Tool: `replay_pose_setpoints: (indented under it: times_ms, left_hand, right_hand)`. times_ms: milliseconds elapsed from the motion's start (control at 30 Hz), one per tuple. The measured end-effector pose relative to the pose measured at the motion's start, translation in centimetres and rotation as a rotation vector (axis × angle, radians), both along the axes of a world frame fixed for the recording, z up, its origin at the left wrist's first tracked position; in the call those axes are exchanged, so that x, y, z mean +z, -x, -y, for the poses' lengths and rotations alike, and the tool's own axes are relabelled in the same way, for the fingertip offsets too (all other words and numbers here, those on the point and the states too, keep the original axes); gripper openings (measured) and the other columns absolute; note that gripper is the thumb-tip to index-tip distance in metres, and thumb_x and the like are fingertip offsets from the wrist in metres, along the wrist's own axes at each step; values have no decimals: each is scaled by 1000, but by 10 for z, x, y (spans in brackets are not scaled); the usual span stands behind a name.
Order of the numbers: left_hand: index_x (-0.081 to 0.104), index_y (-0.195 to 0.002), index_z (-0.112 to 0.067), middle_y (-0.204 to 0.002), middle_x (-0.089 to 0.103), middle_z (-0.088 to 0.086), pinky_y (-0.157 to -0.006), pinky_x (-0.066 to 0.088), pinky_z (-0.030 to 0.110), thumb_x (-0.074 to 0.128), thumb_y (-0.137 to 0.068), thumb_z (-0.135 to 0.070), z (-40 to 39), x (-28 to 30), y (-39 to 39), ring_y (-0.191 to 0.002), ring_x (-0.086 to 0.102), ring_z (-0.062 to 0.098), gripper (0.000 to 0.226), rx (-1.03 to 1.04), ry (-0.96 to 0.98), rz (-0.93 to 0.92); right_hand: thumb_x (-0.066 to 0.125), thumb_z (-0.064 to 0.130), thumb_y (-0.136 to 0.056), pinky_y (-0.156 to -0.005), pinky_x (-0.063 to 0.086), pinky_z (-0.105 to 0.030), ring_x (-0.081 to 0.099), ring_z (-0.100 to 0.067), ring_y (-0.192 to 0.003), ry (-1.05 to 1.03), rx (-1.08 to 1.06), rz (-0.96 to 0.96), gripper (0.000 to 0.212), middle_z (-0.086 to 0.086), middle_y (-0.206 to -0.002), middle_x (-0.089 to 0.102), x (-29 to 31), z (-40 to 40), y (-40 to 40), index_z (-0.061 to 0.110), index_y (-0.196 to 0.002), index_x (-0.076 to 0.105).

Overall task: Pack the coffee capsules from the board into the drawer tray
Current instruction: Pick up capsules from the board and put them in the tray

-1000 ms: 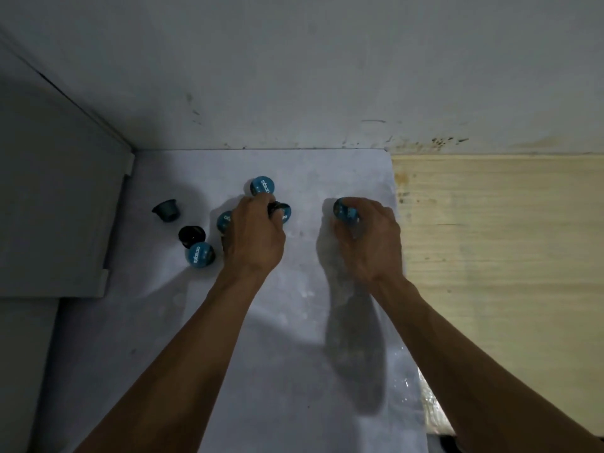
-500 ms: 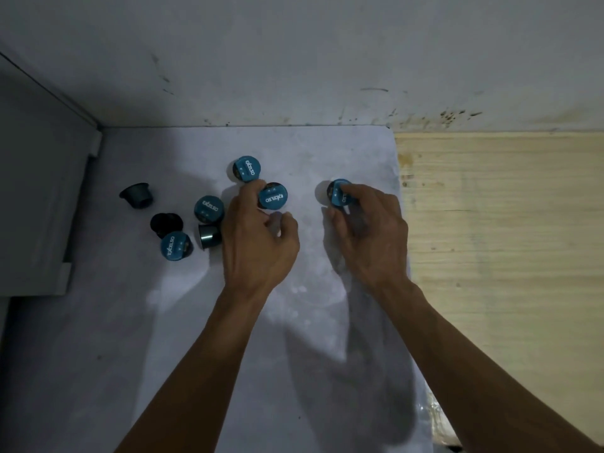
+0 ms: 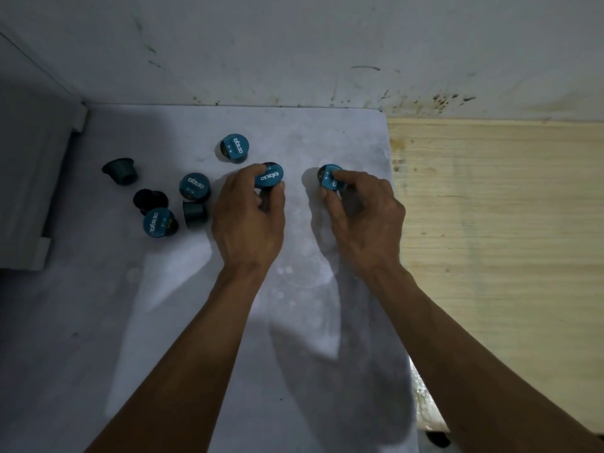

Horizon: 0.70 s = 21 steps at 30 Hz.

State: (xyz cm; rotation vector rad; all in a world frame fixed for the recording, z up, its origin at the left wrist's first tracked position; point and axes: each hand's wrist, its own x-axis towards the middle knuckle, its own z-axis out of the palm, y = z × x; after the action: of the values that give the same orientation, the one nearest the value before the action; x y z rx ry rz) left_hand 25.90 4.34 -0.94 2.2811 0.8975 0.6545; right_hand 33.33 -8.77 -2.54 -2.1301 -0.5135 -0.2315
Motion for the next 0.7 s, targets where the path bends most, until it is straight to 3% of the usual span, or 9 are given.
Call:
replay_pose_setpoints:
  times_ms: [133,233,367,533,700]
  left_hand:
    - [66,-107,-14,-95,67,-4,-66,56,32,69,-90,-29,10,23,24,-72,61,11,23,-21,94,81]
    - [66,-108,-19,-99,68,-6,-64,55,24,73,-87,-26,15,53,55,-71,61,6,23,-8,151,127]
    - [67,-109,-16,-96,68,-8,-64,46,7,75,-85,-18,13,107,105,-73,59,-3,26,9,164,164]
    - [68,-108,-18,-97,67,-14,-60,46,12,76,-83,-17,-6,168,173,-75,62,2,26,35,187,218]
    - [66,-104,-27,-91,65,-20,-58,41,5,76,-82,-13,-49,212,258,-73,62,-2,27,-1,88,238]
  right_hand:
    - [79,19,-82,-73,45,-6,61,-11,-82,-26,40,-99,23,2,-90,69,19,14,18,9,-102,71]
    - [77,29,-83,-73,51,-17,62,-8,-86,-45,50,-236,28,2,-99,72,49,19,38,16,-107,71]
    - [79,29,-81,-65,46,-9,64,-8,-84,-87,97,-227,26,3,-99,72,99,11,72,20,-105,72]
    - [79,30,-81,-60,50,-22,66,-8,-81,-162,174,-231,22,7,-95,72,162,-12,128,21,-100,72]
    - [79,29,-79,-62,51,-23,66,-8,-80,-176,310,-236,23,11,-92,72,198,-52,203,23,-100,72]
